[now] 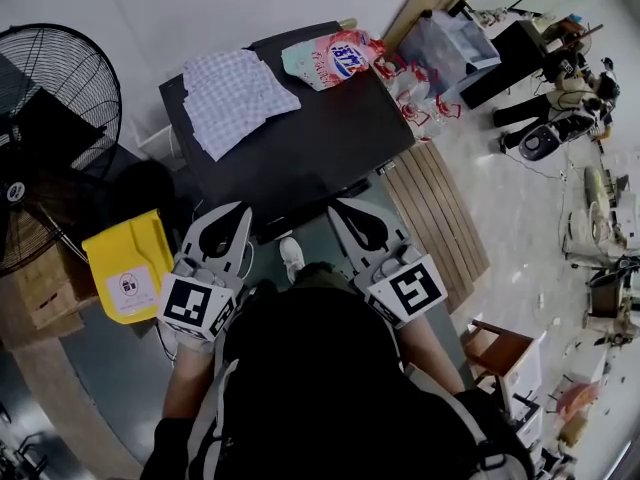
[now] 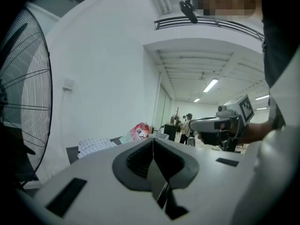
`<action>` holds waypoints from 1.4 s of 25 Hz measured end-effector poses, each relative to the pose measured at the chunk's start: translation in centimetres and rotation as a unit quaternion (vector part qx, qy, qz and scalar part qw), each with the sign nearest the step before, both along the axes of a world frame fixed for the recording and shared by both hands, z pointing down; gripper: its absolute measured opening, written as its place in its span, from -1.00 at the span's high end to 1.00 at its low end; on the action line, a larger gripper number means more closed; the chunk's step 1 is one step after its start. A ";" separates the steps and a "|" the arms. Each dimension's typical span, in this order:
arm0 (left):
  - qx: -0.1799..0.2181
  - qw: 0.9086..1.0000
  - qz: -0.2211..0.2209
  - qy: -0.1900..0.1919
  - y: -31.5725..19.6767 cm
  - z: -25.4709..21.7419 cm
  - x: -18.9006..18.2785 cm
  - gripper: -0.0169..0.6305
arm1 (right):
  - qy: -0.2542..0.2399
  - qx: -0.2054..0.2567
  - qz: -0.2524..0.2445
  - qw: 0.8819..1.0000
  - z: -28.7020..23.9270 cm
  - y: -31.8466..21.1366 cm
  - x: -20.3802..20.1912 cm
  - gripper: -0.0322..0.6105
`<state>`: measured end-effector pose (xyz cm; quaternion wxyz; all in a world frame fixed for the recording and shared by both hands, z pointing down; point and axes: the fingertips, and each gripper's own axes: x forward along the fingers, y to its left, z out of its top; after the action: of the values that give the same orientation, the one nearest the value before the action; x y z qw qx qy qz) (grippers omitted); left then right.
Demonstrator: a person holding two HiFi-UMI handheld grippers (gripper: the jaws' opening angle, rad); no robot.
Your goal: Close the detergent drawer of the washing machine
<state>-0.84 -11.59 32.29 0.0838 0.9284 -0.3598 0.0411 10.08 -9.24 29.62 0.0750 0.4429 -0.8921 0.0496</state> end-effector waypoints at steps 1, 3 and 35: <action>0.004 1.000 -0.002 0.002 0.0 -0.3 -0.2 0.91 | 0.002 0.005 0.002 1.000 -0.3 0.1 0.0 0.85; 0.011 1.000 -0.003 0.006 0.2 -0.8 -0.5 0.91 | 0.006 0.010 0.004 1.000 -0.7 0.4 0.1 0.85; -0.023 0.999 0.024 0.039 1.8 -0.8 0.2 0.91 | -0.024 0.000 -0.014 1.000 0.0 1.6 -1.2 0.85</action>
<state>-0.68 -9.83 31.53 0.1178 0.9356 -0.3326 0.0151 8.84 -7.61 29.66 0.0545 0.4286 -0.8999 0.0590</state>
